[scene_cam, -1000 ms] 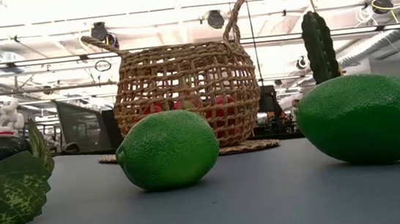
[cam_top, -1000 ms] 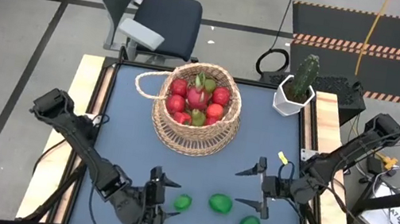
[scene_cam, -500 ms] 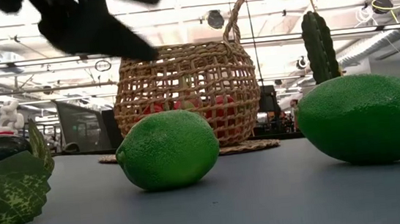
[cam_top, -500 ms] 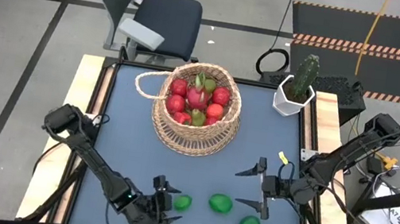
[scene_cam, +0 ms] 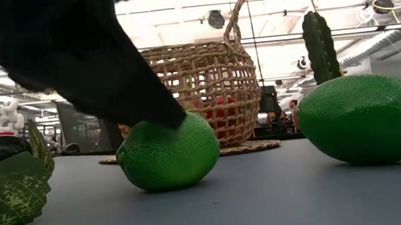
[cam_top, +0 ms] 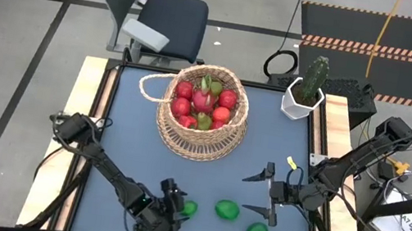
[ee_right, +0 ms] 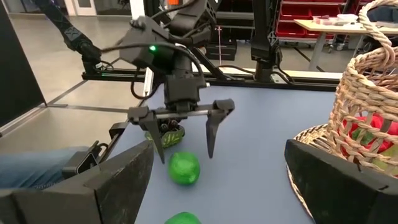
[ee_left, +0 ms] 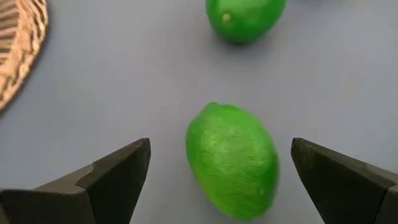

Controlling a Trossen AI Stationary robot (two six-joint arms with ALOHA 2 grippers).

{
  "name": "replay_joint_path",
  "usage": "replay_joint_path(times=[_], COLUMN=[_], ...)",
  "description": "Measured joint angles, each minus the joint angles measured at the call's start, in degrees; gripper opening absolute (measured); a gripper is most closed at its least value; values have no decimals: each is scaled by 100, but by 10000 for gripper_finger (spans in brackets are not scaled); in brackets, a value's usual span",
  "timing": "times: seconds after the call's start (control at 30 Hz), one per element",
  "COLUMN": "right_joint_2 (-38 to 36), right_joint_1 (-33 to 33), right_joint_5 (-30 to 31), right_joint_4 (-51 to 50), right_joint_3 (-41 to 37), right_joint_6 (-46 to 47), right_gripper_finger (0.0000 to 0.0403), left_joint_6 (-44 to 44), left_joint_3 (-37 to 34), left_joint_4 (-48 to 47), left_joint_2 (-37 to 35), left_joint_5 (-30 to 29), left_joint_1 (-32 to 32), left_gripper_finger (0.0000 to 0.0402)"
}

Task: Build produce basket
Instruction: Put the lime into the basket

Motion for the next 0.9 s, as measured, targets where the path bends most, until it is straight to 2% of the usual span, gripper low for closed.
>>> replay_joint_path(times=[0.33, 0.9], right_joint_2=[2, 2], right_joint_1=[0, 0], right_joint_5=[0, -2], right_joint_4=[2, 2], right_joint_3=[2, 2], right_joint_6=[4, 6], right_gripper_finger=[359, 359], left_joint_6=[-110, 46], left_joint_3=[-2, -2], left_joint_4=[26, 320], left_joint_2=[102, 380], left_joint_5=[532, 741], left_joint_1=[118, 228], left_gripper_finger=[390, 385])
